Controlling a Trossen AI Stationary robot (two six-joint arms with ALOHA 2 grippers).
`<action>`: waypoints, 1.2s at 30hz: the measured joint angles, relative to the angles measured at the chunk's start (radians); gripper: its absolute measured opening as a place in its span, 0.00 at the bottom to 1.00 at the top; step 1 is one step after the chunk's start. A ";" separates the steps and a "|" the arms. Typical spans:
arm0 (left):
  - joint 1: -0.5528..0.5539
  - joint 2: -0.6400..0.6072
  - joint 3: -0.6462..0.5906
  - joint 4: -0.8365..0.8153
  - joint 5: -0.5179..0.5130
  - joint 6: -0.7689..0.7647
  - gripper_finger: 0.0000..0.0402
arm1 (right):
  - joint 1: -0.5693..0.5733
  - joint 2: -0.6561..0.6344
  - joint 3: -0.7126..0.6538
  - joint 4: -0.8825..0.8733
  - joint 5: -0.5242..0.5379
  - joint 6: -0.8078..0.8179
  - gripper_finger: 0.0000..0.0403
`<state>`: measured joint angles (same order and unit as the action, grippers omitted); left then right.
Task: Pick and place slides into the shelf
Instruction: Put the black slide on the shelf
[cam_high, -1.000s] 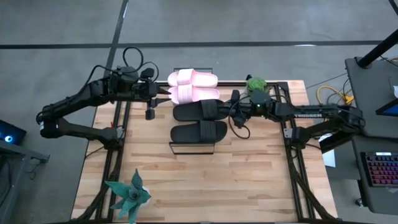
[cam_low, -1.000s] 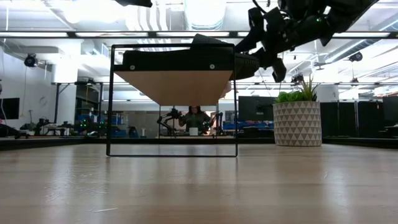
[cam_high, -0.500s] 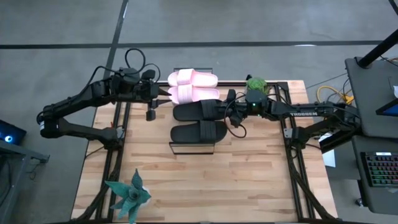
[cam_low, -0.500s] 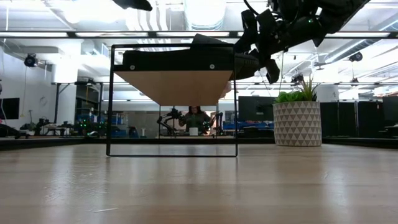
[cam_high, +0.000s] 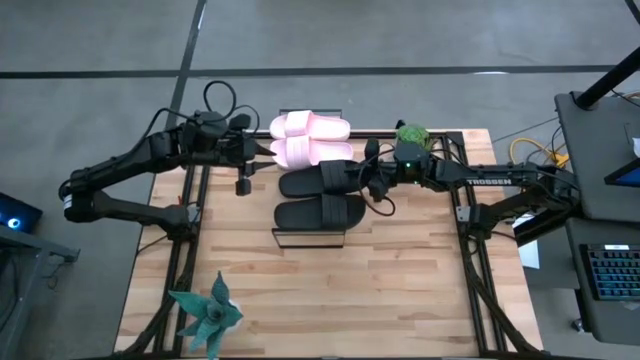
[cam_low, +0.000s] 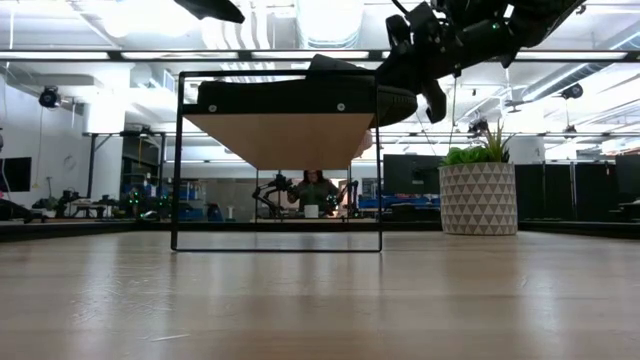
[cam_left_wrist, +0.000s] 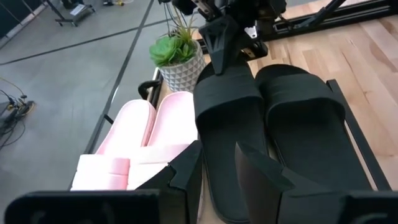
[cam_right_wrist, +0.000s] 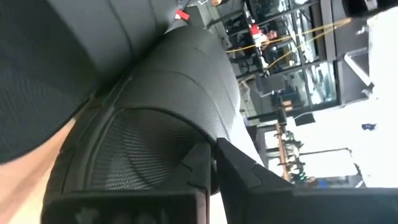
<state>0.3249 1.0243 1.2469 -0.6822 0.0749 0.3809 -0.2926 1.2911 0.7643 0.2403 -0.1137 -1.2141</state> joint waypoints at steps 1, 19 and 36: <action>0.000 -0.004 0.000 0.000 0.000 0.000 0.20 | 0.000 0.000 0.000 0.000 0.000 0.023 0.02; 0.000 -0.010 0.000 0.000 0.000 0.001 0.20 | 0.000 0.004 0.016 -0.034 0.012 0.193 0.20; 0.000 -0.010 0.000 -0.006 0.000 -0.005 0.20 | 0.000 0.000 0.381 -0.639 0.164 0.417 0.48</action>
<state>0.3252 1.0138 1.2465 -0.6885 0.0746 0.3756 -0.2928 1.2911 1.1453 -0.3983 0.0502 -0.7968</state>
